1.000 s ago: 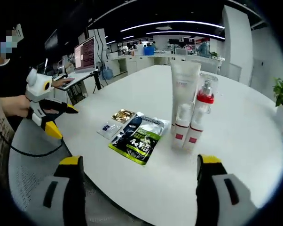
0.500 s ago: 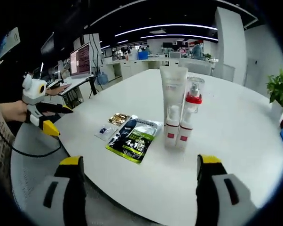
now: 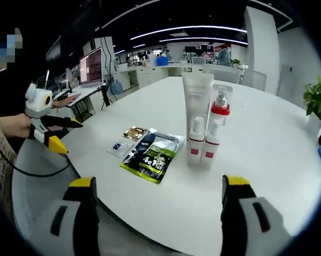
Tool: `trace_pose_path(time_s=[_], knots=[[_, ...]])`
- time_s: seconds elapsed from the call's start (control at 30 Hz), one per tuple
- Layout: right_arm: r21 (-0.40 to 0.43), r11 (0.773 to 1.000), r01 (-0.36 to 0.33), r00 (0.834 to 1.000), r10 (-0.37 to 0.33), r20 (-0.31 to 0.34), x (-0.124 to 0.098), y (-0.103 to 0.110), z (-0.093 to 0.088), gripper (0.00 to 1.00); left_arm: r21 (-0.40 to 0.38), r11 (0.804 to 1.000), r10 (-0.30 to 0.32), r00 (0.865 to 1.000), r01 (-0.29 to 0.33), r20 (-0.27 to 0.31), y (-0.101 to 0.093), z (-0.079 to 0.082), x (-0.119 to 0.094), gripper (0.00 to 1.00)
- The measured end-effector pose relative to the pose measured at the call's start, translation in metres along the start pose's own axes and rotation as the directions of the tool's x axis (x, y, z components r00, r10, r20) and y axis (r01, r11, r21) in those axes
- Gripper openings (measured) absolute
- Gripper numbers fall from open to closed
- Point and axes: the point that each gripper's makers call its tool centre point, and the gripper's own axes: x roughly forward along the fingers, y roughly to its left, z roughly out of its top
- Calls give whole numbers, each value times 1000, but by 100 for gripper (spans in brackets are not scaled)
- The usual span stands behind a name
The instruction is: Arrange the skincare products in the storage area until every visible bottle or jar stands upright without overlapping.
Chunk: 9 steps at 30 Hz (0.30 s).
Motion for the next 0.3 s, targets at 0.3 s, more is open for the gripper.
trace_pose_path(time_s=[0.3], knots=[[4,1000,-3,1000,3,-11,1,1,-2,96,6,1000,-5,1000,5,-11,0,-2,1,97]])
